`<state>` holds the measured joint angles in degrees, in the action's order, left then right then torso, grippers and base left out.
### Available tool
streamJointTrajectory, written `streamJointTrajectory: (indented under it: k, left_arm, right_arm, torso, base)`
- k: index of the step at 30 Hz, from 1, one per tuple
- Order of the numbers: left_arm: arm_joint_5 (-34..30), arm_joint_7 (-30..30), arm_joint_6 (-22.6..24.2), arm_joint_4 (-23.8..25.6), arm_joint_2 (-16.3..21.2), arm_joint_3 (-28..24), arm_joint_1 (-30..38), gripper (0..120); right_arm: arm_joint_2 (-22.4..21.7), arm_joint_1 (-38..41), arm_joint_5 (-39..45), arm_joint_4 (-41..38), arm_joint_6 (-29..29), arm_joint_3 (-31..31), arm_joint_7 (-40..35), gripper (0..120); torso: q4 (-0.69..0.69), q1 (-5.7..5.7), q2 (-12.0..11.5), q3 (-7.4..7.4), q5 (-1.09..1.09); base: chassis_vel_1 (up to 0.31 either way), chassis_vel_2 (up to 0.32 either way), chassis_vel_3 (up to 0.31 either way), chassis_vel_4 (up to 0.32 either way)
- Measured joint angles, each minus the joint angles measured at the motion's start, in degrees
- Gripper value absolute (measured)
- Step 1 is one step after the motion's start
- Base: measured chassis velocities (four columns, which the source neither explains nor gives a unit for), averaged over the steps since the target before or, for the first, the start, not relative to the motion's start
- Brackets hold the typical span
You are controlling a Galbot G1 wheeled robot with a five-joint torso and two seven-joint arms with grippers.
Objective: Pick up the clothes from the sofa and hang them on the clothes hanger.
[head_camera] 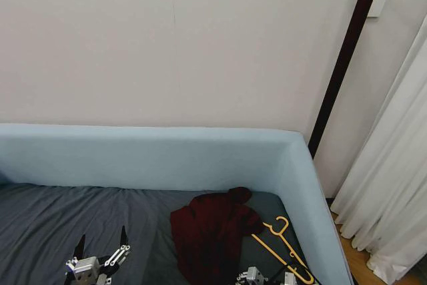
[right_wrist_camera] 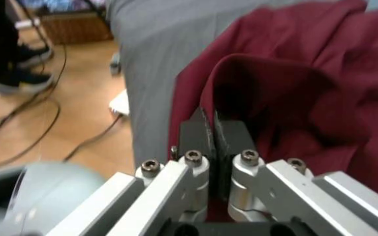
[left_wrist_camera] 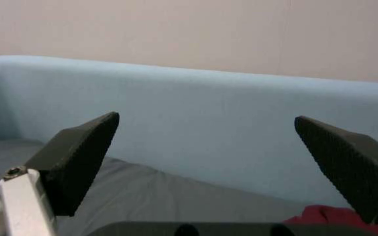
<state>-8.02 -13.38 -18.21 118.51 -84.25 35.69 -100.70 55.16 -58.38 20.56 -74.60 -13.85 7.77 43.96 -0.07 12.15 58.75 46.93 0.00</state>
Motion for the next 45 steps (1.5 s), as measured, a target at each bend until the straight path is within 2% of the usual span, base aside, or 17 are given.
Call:
streamJointTrajectory:
  k: [3, 7, 9, 11, 14, 16, 20, 21, 22, 23, 26, 27, 29, 31, 38, 42, 45]
  left_arm:
    - [0.0, 0.0, 0.0, 0.0, 0.2, 0.2, 0.0, 100]
    - [0.5, -0.1, 1.2, -0.9, 0.7, 0.9, 0.6, 100]
    - [1.2, -0.4, 1.8, -1.7, 0.9, 1.4, 0.9, 100]
    - [1.9, -1.0, 2.8, -2.8, 1.6, 2.2, 1.2, 100]
    - [2.0, -1.8, 3.8, -4.1, 2.5, 3.0, 1.3, 100]
    - [2.1, -2.0, 3.8, -4.5, 2.7, 3.3, 1.3, 100]
    - [1.9, -2.8, 4.0, -6.0, 3.6, 4.6, 1.7, 100]
    - [1.9, -2.8, 4.0, -6.0, 3.6, 4.6, 1.7, 100]
    - [1.8, -2.9, 4.0, -6.4, 3.8, 5.0, 1.9, 100]
    - [1.7, -3.0, 4.0, -6.6, 3.9, 5.2, 2.0, 100]
    - [0.8, -3.1, 4.0, -7.1, 4.3, 5.9, 2.4, 100]
    - [0.8, -3.1, 4.0, -7.1, 4.3, 5.9, 2.4, 100]
    - [0.5, -3.1, 3.9, -7.1, 4.4, 5.9, 2.4, 100]
    - [0.4, -3.1, 3.6, -7.1, 4.5, 5.9, 2.4, 100]
    - [0.4, -3.1, 2.9, -7.3, 4.8, 5.9, 2.4, 100]
    - [0.5, -3.0, 2.8, -7.3, 4.6, 5.0, 2.7, 100]
    - [0.6, -2.9, 2.8, -7.3, 4.5, 4.9, 2.8, 100]
  right_arm:
    - [-0.4, -1.0, -1.2, -0.5, 0.4, -0.8, 1.7, 9]
    - [-1.0, -2.2, -1.9, -3.3, 1.8, -3.0, 8.8, 27]
    - [-1.0, -2.1, -1.8, -3.8, 1.9, -3.7, 11.0, 30]
    - [-1.0, -1.3, -0.3, -4.3, 2.1, -4.2, 11.2, 40]
    - [-1.0, -0.1, 4.7, -5.6, 2.6, -3.2, 3.1, 52]
    - [-0.9, 0.0, 6.2, -6.2, 3.1, -2.5, 0.1, 55]
    - [-0.8, 0.0, 9.0, -10.0, 8.0, 0.5, -13.2, 72]
    - [-0.8, 0.0, 9.0, -10.0, 8.0, 0.5, -13.2, 72]
    - [-0.7, -0.1, 9.3, -11.2, 9.9, 1.6, -17.3, 80]
    - [-0.6, -0.2, 9.5, -12.1, 11.5, 2.5, -20.3, 82]
    - [0.9, 0.2, 12.5, -16.8, 24.1, 7.3, -41.7, 96]
    - [0.9, 0.2, 12.5, -16.8, 24.1, 7.3, -41.7, 96]
    - [2.8, 1.3, 17.2, -18.0, 29.9, 9.2, -54.0, 99]
    - [4.0, 2.1, 21.4, -18.1, 32.1, 9.6, -60.0, 100]
    - [5.5, 3.0, 27.8, -16.7, 35.4, 9.0, -65.0, 100]
    - [7.7, 3.6, 35.3, -12.8, 39.0, 6.5, -64.5, 100]
    - [8.1, 3.7, 35.7, -12.0, 39.0, 6.0, -63.5, 99]
  torso:
    - [-0.01, 0.00, 0.0, 0.00, 0.00]
    - [-0.02, -0.01, 0.0, 0.00, 0.00]
    - [-0.02, 0.00, 0.0, 0.00, -0.01]
    - [-0.02, 0.00, 0.0, 0.01, -0.01]
    - [0.00, 0.01, 0.0, 0.01, -0.01]
    - [0.01, 0.01, 0.0, 0.01, -0.01]
    - [0.00, 0.01, 0.0, 0.00, -0.01]
    - [0.00, 0.01, 0.0, 0.00, -0.01]
    - [0.00, 0.01, 0.0, 0.01, -0.02]
    - [-0.01, 0.01, 0.0, 0.00, -0.02]
    - [-0.02, 0.01, 0.0, 0.00, -0.01]
    - [-0.02, 0.01, 0.0, 0.00, -0.01]
    - [-0.01, 0.01, 0.0, 0.00, 0.00]
    - [0.00, 0.01, 0.0, 0.01, -0.01]
    - [-0.01, 0.01, 0.0, 0.00, -0.01]
    - [-0.01, 0.01, 0.0, 0.01, 0.00]
    - [-0.01, 0.01, 0.0, 0.01, 0.00]
  base:
    - [0.000, 0.000, 0.000, 0.000]
    - [0.000, 0.000, 0.000, 0.000]
    - [0.000, 0.000, 0.000, 0.000]
    - [0.000, 0.000, 0.000, 0.000]
    - [0.000, 0.000, 0.000, 0.000]
    - [0.000, 0.000, 0.000, 0.000]
    - [0.000, 0.000, 0.000, 0.000]
    - [0.000, 0.000, 0.000, 0.000]
    - [0.000, 0.000, 0.000, 0.000]
    - [0.000, 0.000, 0.000, 0.000]
    - [0.000, 0.000, 0.000, 0.000]
    - [0.000, 0.000, 0.000, 0.000]
    - [0.000, 0.000, 0.000, 0.000]
    - [0.000, 0.000, 0.000, 0.000]
    - [0.000, 0.000, 0.000, 0.000]
    - [0.000, 0.000, 0.000, 0.000]
    - [0.000, 0.000, 0.000, 0.000]
